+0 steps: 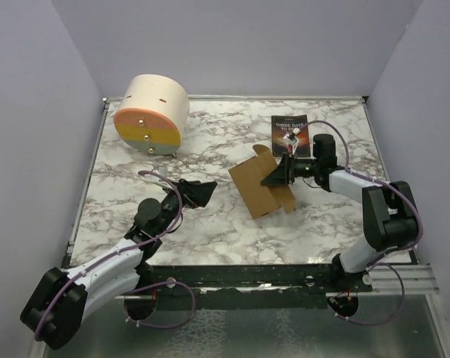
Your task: Fold the paper box
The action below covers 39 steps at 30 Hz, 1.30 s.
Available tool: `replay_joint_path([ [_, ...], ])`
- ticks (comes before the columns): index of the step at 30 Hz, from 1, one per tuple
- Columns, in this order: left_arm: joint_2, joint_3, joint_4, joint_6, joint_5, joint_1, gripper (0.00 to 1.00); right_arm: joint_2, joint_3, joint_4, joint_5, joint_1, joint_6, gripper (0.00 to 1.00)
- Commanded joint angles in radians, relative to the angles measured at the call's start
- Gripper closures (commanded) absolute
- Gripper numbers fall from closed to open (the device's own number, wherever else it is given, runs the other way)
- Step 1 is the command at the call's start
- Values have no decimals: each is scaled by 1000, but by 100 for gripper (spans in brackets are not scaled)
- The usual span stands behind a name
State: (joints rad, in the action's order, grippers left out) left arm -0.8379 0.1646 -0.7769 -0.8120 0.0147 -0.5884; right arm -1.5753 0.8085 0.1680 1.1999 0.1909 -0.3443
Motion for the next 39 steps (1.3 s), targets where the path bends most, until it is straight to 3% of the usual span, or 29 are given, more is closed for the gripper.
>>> replay_joint_path([
  [1, -49, -9, -75, -46, 37, 3, 6, -71, -27, 168, 25, -14, -263, 59],
  [7, -181, 20, -115, -106, 77, 3, 9, -132, -78, 258, -26, -16, -411, 59],
  [15, -384, 120, -77, -169, 160, 3, 14, -203, -79, 251, -42, -16, -401, 58],
  [25, -548, 252, 78, -151, 188, -15, 29, -220, 17, -3, -105, -15, -94, 44],
  [34, -681, 345, 110, -138, 182, -75, 28, -229, 69, -144, -143, -13, 45, 32],
  [39, -745, 401, 164, -124, 156, -91, 28, -210, 125, -287, -204, -12, 197, 20],
])
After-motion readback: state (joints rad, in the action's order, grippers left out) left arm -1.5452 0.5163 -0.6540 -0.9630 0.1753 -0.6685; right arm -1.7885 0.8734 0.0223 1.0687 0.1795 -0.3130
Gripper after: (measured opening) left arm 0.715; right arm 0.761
